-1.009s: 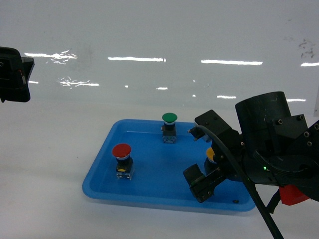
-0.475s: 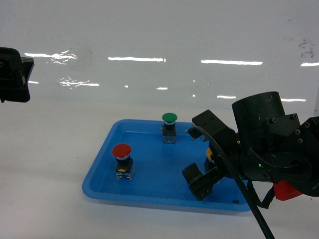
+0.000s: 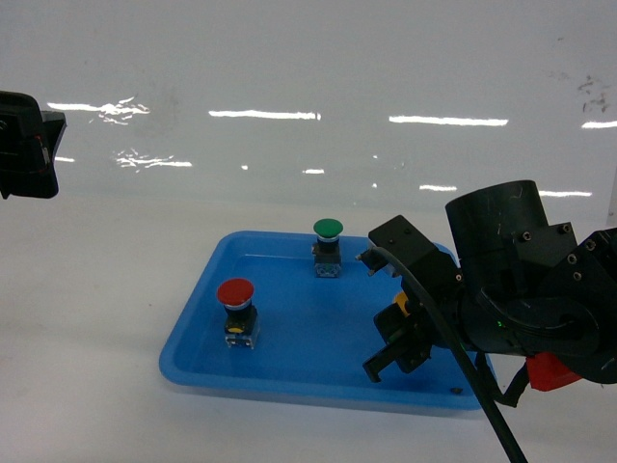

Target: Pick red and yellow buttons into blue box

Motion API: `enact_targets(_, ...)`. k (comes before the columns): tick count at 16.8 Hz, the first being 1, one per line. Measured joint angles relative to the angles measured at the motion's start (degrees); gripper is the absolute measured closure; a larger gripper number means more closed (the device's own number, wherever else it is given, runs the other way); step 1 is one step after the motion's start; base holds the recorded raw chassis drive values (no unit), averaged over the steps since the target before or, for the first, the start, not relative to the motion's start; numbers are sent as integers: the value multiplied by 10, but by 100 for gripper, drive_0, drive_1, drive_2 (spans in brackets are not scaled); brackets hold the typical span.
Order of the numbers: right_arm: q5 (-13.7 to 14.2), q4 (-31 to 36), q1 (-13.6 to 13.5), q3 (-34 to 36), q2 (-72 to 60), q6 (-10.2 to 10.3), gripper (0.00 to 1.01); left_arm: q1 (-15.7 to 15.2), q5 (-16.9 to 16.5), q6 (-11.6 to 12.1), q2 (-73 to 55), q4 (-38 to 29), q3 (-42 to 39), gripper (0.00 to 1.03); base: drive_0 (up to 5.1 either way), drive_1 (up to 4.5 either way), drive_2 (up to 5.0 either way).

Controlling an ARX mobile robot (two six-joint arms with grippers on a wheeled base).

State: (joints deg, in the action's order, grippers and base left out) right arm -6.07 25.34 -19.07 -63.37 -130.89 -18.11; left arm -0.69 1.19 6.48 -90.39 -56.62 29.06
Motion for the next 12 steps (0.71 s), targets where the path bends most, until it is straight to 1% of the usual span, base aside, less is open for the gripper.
enact_targets(1,0,0,0,0,0,0,71,0,0,0,0,0,0,5,0,0,0)
enact_targets(7,0,6,0,0,0,0,71,0,0,0,0,0,0,5,0,0,0)
enact_targets(10,-3,7,12,20,26,1,71,0,0,0,0,0,0,5,0,0,0)
enact_targets(12,-12,14,24,43,81,8,71,0,0,0,0,0,0,5,0,0,0)
